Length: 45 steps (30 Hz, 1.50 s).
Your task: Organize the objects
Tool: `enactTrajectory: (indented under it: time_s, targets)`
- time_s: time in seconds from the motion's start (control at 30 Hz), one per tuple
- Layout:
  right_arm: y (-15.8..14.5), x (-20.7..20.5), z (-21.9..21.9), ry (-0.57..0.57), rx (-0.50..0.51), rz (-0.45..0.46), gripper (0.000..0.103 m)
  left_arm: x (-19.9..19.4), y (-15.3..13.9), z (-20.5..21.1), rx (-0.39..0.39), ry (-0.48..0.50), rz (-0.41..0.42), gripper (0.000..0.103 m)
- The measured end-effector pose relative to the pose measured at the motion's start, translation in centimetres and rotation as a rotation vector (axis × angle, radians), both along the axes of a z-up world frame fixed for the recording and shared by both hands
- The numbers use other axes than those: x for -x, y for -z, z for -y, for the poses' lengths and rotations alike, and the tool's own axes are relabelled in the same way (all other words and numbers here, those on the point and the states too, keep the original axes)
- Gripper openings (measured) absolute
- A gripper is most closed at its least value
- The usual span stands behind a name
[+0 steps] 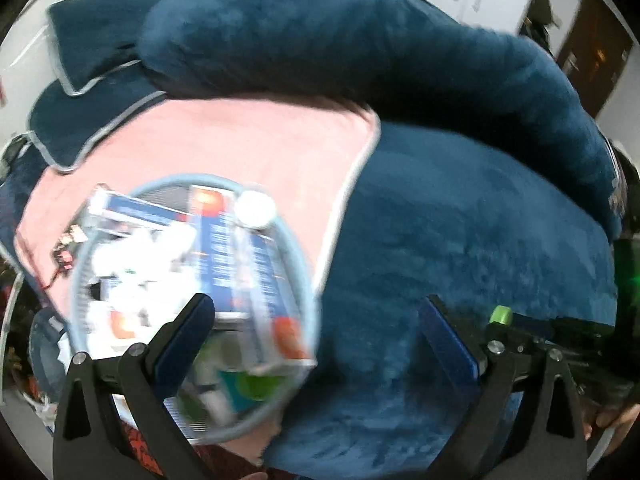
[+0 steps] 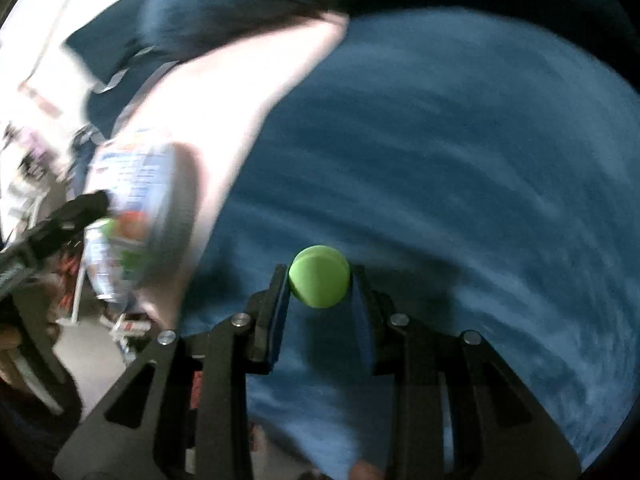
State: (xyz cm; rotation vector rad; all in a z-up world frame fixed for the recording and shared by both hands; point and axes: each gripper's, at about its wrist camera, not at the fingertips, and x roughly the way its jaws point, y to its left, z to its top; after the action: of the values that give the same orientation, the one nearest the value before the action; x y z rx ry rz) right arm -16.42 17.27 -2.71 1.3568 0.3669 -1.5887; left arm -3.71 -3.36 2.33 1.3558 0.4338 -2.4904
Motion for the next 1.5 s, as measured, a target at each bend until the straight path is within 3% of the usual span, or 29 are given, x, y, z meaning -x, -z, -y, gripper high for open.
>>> enactTrajectory:
  time_s: [0.27, 0.5, 0.57, 0.6, 0.63, 0.67, 1.07, 1.3, 1.5]
  targets:
    - [-7.0, -9.8, 11.6, -0.295, 0.184, -0.008, 0.031, -6.7, -2.8, 8.4, 0.091, -0.233, -0.035, 0.102]
    - [-8.2, -14.3, 17.5, -0.399, 0.239, 0.025, 0.032, -12.4, -2.4, 14.2, 0.078, -0.388, -0.015, 0.102]
    - [-8.3, -14.8, 18.3, -0.400, 0.233, 0.015, 0.047, -12.9, -2.4, 14.4, 0.074, -0.401, -0.020, 0.102]
    - [-8.3, -15.0, 18.3, -0.398, 0.229, 0.012, 0.071, -13.1, -2.4, 14.6, 0.075, -0.401, -0.025, 0.102]
    - [-8.3, -14.9, 18.1, -0.396, 0.237, 0.018, 0.088, -13.0, -2.4, 14.4, 0.077, -0.399, -0.028, 0.102]
    - [-8.3, -14.7, 17.6, -0.390, 0.246, 0.023, 0.091, -13.0, -2.4, 14.3, 0.077, -0.395, -0.030, 0.102]
    - [-7.3, -9.4, 12.6, -0.241, 0.214, -0.038, 0.098, -8.8, -1.1, 8.7, 0.068, -0.246, -0.010, 0.102]
    - [-4.0, -3.2, 5.7, 0.009, 0.176, -0.018, 0.100, -5.0, -0.1, 2.3, 0.079, -0.054, 0.001, 0.102]
    - [-0.9, 0.9, -2.3, 0.228, 0.070, -0.145, 0.101, -2.4, 1.6, -3.1, -0.006, 0.071, -0.011, 0.102]
